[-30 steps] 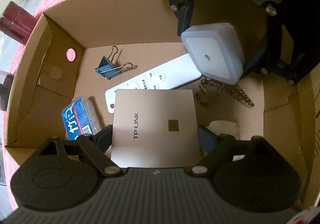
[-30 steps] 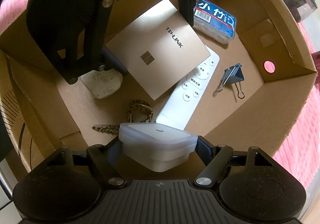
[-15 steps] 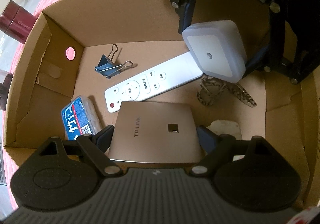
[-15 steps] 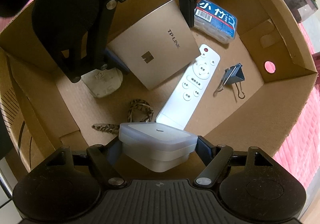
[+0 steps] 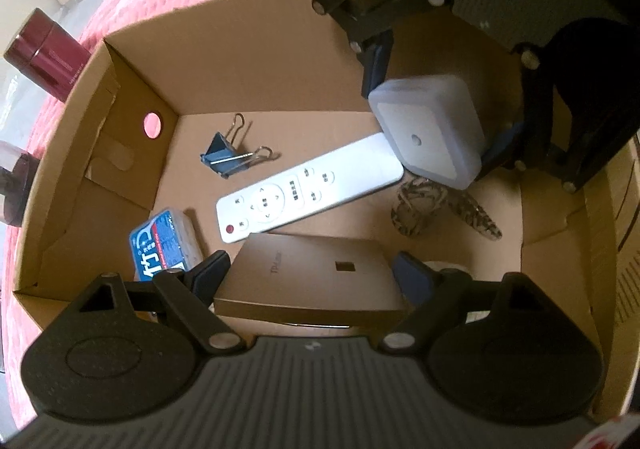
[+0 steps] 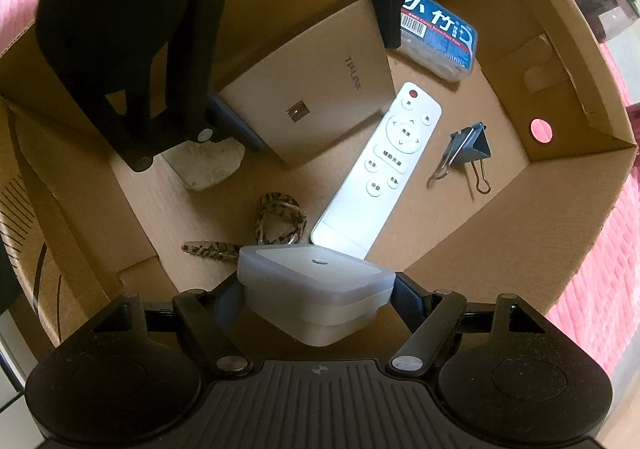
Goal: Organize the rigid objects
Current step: 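Lower the card and charger into the box and open both tools, then move both open tools back toward the red figurine and salve jar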
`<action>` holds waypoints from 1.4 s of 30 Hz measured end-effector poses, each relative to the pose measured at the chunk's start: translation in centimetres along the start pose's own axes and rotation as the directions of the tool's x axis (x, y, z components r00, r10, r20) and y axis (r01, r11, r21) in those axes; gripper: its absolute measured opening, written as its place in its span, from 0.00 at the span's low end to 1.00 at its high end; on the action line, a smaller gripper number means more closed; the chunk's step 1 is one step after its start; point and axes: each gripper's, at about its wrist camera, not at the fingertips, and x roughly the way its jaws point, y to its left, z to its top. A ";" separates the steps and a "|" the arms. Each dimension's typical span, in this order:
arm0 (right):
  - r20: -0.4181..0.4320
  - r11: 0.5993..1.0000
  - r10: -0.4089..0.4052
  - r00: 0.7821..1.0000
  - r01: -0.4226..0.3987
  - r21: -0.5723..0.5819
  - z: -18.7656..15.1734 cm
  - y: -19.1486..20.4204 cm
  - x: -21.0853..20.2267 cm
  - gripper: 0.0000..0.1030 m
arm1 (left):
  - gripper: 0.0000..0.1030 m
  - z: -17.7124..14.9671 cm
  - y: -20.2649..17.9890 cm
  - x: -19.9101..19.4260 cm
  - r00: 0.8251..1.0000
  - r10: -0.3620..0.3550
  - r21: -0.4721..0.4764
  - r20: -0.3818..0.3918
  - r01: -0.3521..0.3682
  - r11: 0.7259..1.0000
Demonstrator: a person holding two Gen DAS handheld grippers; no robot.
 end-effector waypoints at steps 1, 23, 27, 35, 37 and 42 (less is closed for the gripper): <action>-0.001 1.000 0.000 1.000 0.000 0.000 0.1 0.0 0.1 0.72 | 0.84 0.0 0.0 -0.2 1.000 0.000 0.000 0.005 0.000 1.000; -0.011 0.998 -0.066 0.998 0.066 -0.007 0.0 0.3 -1.8 0.72 | 0.84 -2.4 -0.3 -6.4 0.983 0.026 -0.101 0.179 -0.007 0.995; 0.000 0.997 -0.081 0.997 0.081 0.008 -0.3 0.6 -2.9 0.72 | 0.84 -3.4 -0.2 -8.3 0.975 0.044 -0.143 0.219 -0.013 0.990; 0.040 0.993 -0.113 0.993 0.112 0.046 -1.2 1.3 -5.7 0.72 | 0.84 -6.2 -0.1 -11.5 0.959 0.079 -0.236 0.272 -0.013 0.972; 0.065 0.990 -0.130 0.989 0.125 0.071 -1.4 1.5 -6.7 0.72 | 0.84 -7.1 -0.1 -12.3 0.955 0.088 -0.266 0.285 -0.009 0.964; 0.113 0.982 -0.151 0.982 0.136 0.133 -1.9 2.2 -8.7 0.72 | 0.84 -9.5 -0.4 -13.7 0.949 0.102 -0.324 0.299 0.000 0.946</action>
